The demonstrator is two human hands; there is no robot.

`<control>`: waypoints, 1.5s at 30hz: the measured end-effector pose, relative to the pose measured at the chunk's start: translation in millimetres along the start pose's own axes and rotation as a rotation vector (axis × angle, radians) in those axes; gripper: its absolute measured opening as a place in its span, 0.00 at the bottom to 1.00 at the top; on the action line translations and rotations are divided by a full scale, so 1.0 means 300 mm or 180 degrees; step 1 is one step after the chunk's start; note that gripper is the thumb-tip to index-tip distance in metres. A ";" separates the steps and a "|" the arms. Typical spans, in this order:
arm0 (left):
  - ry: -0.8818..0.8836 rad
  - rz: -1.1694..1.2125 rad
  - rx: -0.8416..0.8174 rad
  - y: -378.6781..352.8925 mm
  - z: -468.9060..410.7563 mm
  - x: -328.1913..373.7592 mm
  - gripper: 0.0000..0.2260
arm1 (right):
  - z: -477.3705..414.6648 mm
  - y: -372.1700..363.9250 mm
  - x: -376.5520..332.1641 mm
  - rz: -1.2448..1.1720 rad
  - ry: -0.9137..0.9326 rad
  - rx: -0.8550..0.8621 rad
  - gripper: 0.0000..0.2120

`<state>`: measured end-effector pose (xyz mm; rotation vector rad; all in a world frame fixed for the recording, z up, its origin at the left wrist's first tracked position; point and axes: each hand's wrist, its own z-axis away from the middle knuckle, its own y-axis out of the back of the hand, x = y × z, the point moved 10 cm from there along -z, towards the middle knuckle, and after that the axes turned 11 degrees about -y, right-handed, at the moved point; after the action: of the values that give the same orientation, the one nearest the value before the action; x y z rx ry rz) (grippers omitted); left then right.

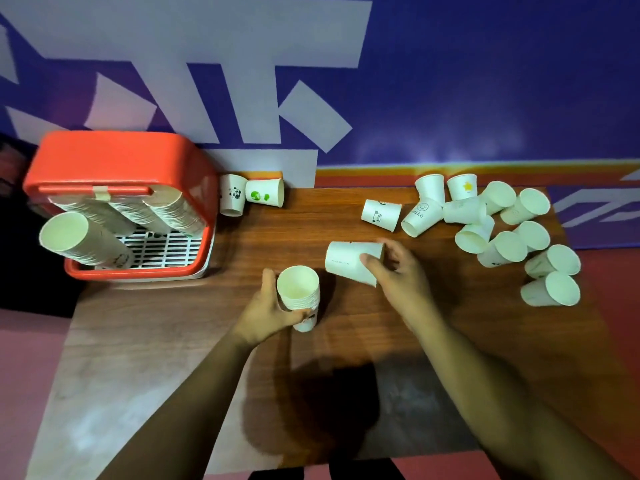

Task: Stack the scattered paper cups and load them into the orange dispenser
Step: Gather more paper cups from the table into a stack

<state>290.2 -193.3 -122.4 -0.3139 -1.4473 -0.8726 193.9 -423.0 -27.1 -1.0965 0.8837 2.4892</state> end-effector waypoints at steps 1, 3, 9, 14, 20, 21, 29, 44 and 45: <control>-0.0028 0.0139 -0.0078 0.010 0.000 0.015 0.32 | -0.002 -0.012 -0.043 0.0036 0.0156 -0.0066 0.26; -0.0131 0.0384 -0.0232 0.032 0.002 0.054 0.32 | -0.004 -0.054 -0.125 0.0120 0.0448 -0.0310 0.30; -0.0127 0.0885 -0.0274 0.121 -0.001 0.087 0.33 | -0.020 -0.258 -0.248 0.0905 0.0745 -0.1151 0.35; 0.0064 0.1183 0.0056 0.172 0.010 0.042 0.27 | 0.027 -0.478 -0.225 0.1159 0.0825 -0.1849 0.23; 0.0359 0.1489 0.0501 0.180 0.010 -0.026 0.28 | -0.141 -0.421 -0.168 0.1460 0.0721 -0.1007 0.21; 0.0388 0.1501 0.0518 0.177 0.008 -0.039 0.29 | -0.207 -0.358 -0.164 0.1696 0.0809 -0.0552 0.22; 0.0494 0.1408 0.0583 0.149 0.007 -0.075 0.28 | -0.516 -0.157 0.024 0.3176 0.0585 0.0568 0.26; 0.0414 0.0565 0.0425 0.245 0.035 -0.087 0.28 | -0.214 -0.497 -0.153 0.1441 0.0546 -0.1974 0.19; 0.0320 0.0491 0.0316 0.250 0.033 -0.071 0.29 | -0.201 -0.526 -0.161 0.1528 0.0599 -0.2061 0.22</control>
<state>336.3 -129.7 -117.7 -0.2987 -1.3495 -0.6804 335.5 -339.7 -89.2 -1.4670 0.4056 3.2457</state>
